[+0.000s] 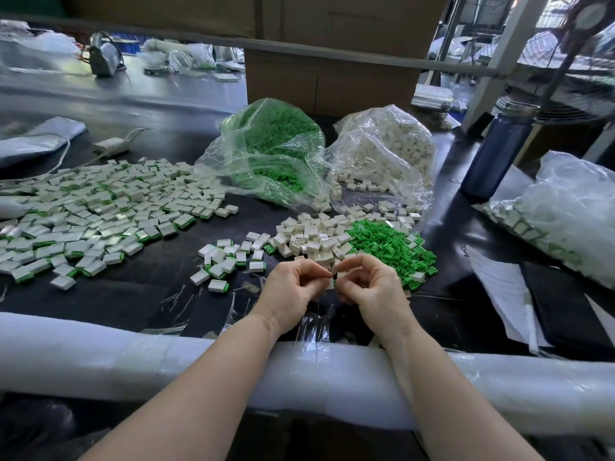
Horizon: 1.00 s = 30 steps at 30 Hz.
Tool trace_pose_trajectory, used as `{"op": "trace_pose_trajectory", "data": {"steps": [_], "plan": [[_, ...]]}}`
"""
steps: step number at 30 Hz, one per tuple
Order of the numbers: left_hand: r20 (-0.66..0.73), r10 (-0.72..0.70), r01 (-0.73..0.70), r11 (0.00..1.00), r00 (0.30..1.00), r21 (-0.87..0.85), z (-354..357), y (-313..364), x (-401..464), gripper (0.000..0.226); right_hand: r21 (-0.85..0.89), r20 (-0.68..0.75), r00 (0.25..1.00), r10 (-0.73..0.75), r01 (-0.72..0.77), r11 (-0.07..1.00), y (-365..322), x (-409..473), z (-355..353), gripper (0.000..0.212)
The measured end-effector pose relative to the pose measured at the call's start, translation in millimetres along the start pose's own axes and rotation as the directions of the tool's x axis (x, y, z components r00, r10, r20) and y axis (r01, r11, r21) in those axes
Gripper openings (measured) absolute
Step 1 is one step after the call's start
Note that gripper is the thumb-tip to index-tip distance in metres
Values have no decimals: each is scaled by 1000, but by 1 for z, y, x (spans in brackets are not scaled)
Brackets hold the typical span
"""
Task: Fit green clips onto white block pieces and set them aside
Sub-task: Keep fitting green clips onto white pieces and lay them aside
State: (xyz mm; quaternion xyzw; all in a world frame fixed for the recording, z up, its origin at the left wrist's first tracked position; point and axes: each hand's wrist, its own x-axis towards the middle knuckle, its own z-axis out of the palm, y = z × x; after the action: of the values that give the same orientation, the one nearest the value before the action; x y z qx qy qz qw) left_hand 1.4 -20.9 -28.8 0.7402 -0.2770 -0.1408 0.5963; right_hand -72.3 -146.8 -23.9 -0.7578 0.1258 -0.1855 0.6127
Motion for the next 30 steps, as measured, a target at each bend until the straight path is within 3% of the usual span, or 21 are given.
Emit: {"op": "trace_pose_trajectory", "data": {"steps": [30], "plan": [[115, 8, -25, 989, 993, 146, -3, 7, -5, 7, -20, 90, 995, 32, -30, 999, 3, 1, -3, 31]]}}
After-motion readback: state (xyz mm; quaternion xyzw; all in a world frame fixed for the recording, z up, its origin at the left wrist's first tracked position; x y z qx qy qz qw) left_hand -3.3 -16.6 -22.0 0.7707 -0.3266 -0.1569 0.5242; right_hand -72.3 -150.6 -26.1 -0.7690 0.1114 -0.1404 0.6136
